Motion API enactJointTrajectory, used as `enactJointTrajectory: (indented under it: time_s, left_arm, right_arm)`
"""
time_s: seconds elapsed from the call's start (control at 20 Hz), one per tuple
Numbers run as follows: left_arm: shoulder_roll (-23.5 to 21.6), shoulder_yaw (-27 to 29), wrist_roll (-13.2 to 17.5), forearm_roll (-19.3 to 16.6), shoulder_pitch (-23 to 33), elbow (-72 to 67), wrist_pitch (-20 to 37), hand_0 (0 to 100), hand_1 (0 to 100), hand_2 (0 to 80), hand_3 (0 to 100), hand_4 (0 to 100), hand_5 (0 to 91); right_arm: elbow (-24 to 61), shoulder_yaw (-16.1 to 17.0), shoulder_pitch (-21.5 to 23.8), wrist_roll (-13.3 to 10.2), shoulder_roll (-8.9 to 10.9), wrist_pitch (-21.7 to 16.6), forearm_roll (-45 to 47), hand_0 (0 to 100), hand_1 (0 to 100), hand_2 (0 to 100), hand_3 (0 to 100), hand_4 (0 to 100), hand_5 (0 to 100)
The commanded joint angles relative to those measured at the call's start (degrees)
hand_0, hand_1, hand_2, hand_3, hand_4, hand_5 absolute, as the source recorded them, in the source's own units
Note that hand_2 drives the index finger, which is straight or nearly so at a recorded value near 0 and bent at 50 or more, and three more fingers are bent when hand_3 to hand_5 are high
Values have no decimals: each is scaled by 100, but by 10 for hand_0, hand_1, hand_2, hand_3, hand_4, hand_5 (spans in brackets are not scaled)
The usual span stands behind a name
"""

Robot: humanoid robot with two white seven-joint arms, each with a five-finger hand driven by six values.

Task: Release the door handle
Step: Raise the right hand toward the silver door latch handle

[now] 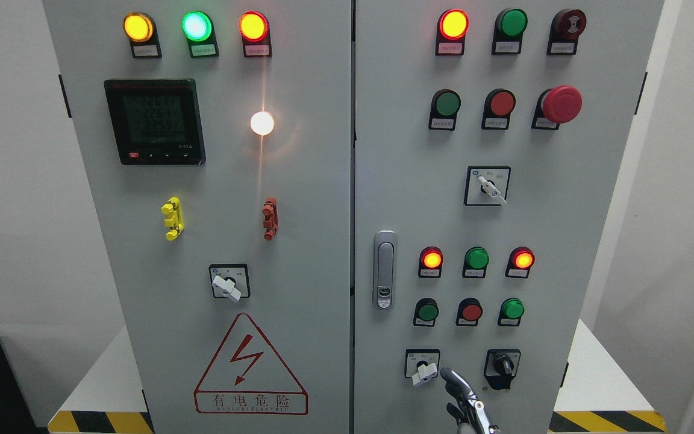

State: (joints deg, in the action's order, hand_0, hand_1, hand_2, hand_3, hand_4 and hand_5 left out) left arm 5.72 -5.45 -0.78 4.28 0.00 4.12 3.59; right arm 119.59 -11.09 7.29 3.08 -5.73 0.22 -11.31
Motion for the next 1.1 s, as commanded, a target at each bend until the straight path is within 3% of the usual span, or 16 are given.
enactJointTrajectory:
  time_s: [0.0, 0.15, 0.35, 0.6, 0.75, 1.05]
  left_arm:
    - [-1, 0, -1, 3, 97, 1, 1, 120, 556, 0, 0, 0, 0]
    - [-1, 0, -1, -6, 97, 1, 1, 120, 556, 0, 0, 0, 0]
    - [-1, 0, -1, 3, 97, 1, 1, 120, 556, 0, 0, 0, 0]
    - [-1, 0, -1, 3, 97, 1, 1, 120, 556, 0, 0, 0, 0]
    - [-1, 0, -1, 3, 97, 1, 1, 120, 556, 0, 0, 0, 0]
    - [-1, 0, -1, 3, 97, 1, 1, 120, 556, 0, 0, 0, 0]
  right_arm:
    - [-15, 37, -140, 26, -8, -22, -1555, 417, 215, 29, 955, 956, 1000]
    - [-50, 19, -210, -27, -8, -39, -2618, 405, 240, 36, 1000, 1000, 1000]
    - [-295, -77, -482, -676, -8, -57, -4060, 326, 247, 47, 1000, 1000, 1000]
    - [-691, -323, -975, -774, -8, -57, -5195, 271, 238, 83, 1000, 1000, 1000]
    - [-1016, -455, -1212, -1107, -25, -48, -5933, 267, 230, 83, 1000, 1000, 1000]
    - [-1298, -684, -1406, -1152, -69, -13, -6594, 254, 211, 90, 1000, 1000, 1000]
